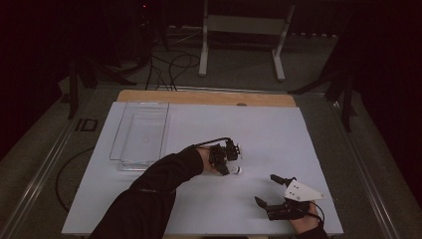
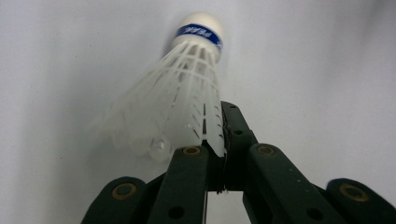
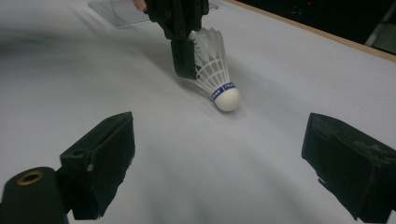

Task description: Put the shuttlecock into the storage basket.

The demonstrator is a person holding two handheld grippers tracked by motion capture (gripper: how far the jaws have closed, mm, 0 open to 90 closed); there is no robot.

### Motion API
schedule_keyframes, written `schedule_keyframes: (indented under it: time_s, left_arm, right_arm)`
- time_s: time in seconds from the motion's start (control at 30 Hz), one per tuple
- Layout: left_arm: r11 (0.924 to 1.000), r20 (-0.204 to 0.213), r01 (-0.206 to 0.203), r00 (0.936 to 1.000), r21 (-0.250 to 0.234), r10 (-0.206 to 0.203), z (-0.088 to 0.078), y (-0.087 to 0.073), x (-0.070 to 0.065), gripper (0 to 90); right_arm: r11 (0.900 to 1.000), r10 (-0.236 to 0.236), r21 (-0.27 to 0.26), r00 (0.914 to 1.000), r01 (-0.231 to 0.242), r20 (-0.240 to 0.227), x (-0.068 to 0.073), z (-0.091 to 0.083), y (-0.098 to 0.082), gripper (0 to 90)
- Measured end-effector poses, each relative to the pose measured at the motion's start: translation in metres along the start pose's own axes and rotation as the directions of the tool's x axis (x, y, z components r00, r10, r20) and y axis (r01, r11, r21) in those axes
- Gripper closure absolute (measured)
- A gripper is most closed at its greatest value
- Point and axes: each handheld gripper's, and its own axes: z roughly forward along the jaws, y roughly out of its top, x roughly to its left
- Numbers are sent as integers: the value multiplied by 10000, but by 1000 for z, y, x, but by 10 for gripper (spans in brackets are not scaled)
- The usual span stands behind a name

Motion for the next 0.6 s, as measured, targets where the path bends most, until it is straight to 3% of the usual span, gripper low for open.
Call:
schedule_keyframes:
  time_s: [0.37, 0.6]
  left_arm:
    - [9999, 3, 48, 10000, -109, -48, -15, -2, -4, 900]
    - [9994, 142, -333, 9993, -95, 334, -22, -5, -10, 900]
  right_arm:
    - [10000, 6, -12, 10000, -6, 13, 0, 0, 0, 95]
    - [10000, 20, -1, 10000, -20, 16, 0, 0, 0, 96]
